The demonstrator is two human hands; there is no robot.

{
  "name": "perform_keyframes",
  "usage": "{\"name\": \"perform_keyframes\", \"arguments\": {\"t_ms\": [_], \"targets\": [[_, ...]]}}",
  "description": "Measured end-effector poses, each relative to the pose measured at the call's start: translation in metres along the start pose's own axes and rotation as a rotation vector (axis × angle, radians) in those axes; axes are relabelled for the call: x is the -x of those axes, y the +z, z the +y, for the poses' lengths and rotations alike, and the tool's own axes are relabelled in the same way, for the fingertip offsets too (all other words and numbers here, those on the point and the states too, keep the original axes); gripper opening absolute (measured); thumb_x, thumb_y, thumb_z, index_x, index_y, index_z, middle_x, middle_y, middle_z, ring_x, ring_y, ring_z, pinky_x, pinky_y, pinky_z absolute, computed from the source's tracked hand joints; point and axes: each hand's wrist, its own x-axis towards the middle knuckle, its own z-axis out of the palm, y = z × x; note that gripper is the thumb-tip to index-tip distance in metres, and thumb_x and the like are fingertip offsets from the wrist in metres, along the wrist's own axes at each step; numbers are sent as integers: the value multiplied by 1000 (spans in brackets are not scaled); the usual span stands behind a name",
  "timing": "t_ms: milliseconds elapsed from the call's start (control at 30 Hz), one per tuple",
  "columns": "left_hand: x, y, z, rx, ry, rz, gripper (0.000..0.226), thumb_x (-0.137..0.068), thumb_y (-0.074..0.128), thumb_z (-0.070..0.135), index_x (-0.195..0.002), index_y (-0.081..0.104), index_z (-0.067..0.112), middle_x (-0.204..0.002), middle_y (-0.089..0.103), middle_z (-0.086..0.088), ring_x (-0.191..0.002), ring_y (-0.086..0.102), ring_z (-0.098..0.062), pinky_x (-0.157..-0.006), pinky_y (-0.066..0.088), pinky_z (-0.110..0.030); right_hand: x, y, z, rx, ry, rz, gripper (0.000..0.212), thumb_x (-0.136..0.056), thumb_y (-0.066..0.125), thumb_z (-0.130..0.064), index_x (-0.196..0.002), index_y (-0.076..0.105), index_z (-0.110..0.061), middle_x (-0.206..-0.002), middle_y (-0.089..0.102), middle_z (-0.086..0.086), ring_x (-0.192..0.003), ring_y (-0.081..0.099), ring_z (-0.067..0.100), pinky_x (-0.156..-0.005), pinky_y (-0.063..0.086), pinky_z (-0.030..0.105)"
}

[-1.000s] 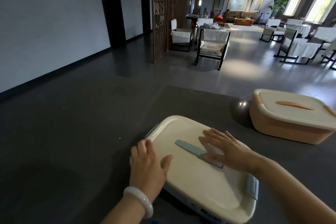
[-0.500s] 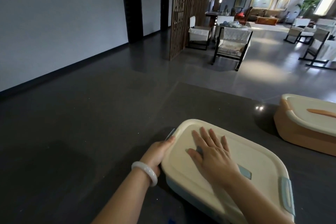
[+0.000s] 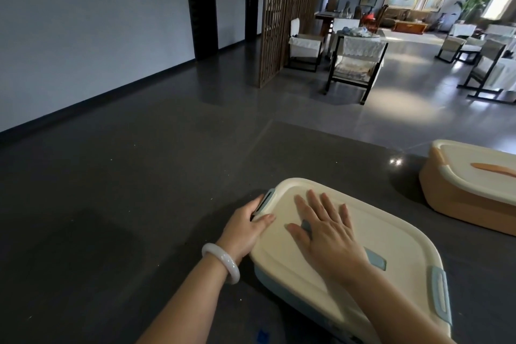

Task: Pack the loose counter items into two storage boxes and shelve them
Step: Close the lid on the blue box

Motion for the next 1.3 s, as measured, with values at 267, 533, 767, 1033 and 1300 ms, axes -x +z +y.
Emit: {"name": "perform_keyframes", "arguments": {"t_ms": [267, 533, 767, 1033, 1300], "targets": [[0, -6, 5, -290, 87, -8, 56, -96, 57, 36, -149, 38, 34, -139, 54, 11, -122, 53, -4, -104, 43, -27, 1, 3, 0, -13, 4, 19, 73, -87, 6, -70, -153, -1, -40, -161, -10, -12, -147, -18, 12, -119, -12, 43], [0, -11, 7, -344, 94, -60, 86, -80, 68, 59, -152, 30, 31, -140, 54, 9, -122, 54, -4, -101, 45, -24, -1, 4, -3, -14, -1, 21, 72, -88, 7, -70, -153, 0, -39, -161, -9, -11, -147, -16, 13, -119, -11, 43], [2, -12, 19, -441, 102, -13, 59, -94, 50, 55, -146, 43, 27, -135, 58, 6, -118, 57, -9, -90, 41, -19, -2, -9, 11, -312, -73, 82, 55, -91, 57, -50, -139, 49, -24, -153, 34, -4, -146, 22, 17, -118, 12, 31], [-34, -13, 30, -426, -5, 28, 54, -101, 38, 49, -101, 67, 3, -98, 71, -12, -96, 65, -29, -90, 48, -40, 42, -37, 86, -156, 295, 179, 57, -92, 55, -46, -143, 39, -27, -149, 38, -5, -138, 29, 20, -111, 26, 36], [-37, 0, 24, -312, -107, -70, 55, -100, 35, 56, -112, 69, 16, -102, 73, -6, -94, 67, -23, -84, 49, -33, 85, -28, 113, -507, 854, 19, 94, -75, 51, -77, -134, 38, -5, -127, 47, 12, -110, 53, 30, -84, 47, 40]]}}
